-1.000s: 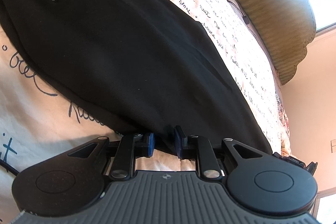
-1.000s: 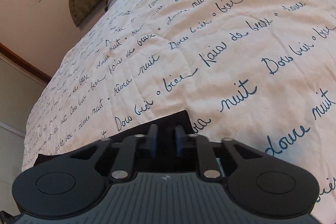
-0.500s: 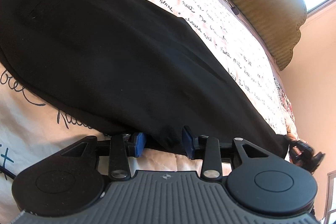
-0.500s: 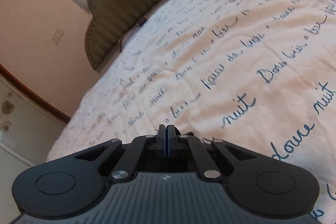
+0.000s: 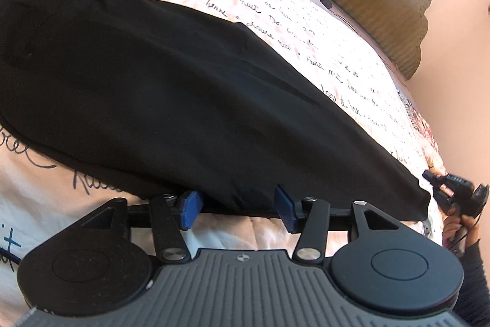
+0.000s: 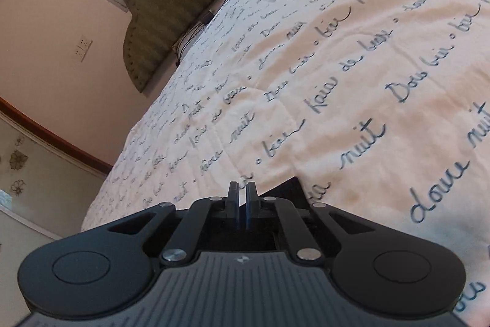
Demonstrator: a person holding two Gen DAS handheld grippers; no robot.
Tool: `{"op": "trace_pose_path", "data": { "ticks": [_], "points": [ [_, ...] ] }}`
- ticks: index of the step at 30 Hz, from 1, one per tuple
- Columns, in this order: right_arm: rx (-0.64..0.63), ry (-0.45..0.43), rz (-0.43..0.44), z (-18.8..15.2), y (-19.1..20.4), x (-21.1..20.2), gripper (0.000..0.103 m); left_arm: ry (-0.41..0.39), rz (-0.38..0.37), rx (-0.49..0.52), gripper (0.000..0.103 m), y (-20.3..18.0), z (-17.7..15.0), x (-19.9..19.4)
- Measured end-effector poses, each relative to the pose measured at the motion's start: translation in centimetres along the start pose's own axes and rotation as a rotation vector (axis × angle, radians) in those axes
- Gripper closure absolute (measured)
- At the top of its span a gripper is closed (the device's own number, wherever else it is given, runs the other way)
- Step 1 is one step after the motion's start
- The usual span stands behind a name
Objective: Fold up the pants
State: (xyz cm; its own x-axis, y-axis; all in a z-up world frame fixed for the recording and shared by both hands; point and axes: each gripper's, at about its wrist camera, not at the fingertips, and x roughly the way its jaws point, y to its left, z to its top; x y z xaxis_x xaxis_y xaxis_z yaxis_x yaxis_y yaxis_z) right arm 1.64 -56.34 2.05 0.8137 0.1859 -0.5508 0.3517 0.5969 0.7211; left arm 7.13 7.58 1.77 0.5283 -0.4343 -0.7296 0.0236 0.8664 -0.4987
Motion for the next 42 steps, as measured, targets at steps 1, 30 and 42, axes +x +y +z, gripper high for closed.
{"op": "trace_pose_path", "data": {
  "ticks": [1,30,42],
  "points": [
    [0.003,0.029,0.026,-0.2,0.6,0.3,0.100,-0.002,0.004,0.015,0.040,-0.4,0.0,0.1],
    [-0.751,0.497,-0.042,-0.2,12.5,8.9,0.055,-0.006,0.029,0.155,0.027,-1.8,-0.7,1.1],
    [-0.556,0.921,0.124,2.8,9.8,14.5,0.007,-0.053,-0.024,0.152,0.023,-0.8,-1.3,1.3]
  ]
}}
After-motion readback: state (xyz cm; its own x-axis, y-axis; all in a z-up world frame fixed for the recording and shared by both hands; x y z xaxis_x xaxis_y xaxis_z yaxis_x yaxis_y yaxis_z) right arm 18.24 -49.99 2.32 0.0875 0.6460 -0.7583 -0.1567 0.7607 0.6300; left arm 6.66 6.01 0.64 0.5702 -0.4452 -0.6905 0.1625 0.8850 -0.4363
